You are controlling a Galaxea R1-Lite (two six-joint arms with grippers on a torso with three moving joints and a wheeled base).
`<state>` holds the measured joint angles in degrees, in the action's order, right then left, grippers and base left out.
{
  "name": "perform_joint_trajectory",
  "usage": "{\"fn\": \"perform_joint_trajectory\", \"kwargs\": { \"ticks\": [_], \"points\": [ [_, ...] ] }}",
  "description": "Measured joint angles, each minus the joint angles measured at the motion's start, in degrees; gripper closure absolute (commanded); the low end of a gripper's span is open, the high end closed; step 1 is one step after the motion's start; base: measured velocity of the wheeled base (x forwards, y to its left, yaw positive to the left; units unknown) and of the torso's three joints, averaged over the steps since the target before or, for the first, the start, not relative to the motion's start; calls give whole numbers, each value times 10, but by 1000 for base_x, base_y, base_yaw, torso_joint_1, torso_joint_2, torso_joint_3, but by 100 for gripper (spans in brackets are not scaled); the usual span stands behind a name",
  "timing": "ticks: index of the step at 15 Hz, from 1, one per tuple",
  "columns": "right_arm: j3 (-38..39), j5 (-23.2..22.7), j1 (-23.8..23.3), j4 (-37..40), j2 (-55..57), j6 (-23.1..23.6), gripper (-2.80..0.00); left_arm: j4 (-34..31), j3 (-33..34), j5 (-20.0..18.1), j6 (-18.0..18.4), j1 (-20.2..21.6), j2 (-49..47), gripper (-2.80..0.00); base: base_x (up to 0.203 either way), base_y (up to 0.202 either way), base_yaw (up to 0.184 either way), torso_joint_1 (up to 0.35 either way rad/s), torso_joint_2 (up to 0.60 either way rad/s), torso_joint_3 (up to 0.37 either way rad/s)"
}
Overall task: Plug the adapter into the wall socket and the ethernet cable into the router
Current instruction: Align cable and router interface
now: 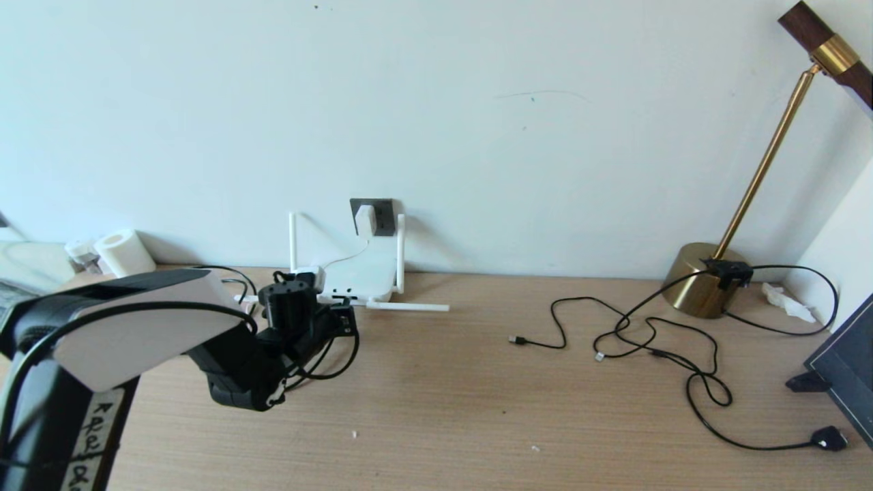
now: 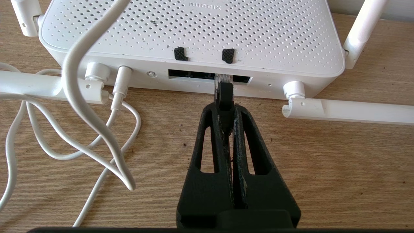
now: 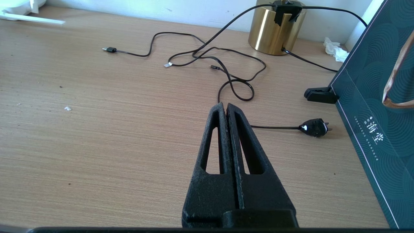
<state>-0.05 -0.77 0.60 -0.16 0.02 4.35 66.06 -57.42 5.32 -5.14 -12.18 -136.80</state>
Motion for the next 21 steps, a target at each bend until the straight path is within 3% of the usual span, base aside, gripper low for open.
{"fn": "perform_joint_trajectory", "kwargs": {
  "ticks": [21],
  "points": [
    [0, 0, 0, 0, 0, 0, 0, 4, 12, 0, 0, 1, 6, 0, 0, 0, 0, 0, 0, 0]
  ]
}}
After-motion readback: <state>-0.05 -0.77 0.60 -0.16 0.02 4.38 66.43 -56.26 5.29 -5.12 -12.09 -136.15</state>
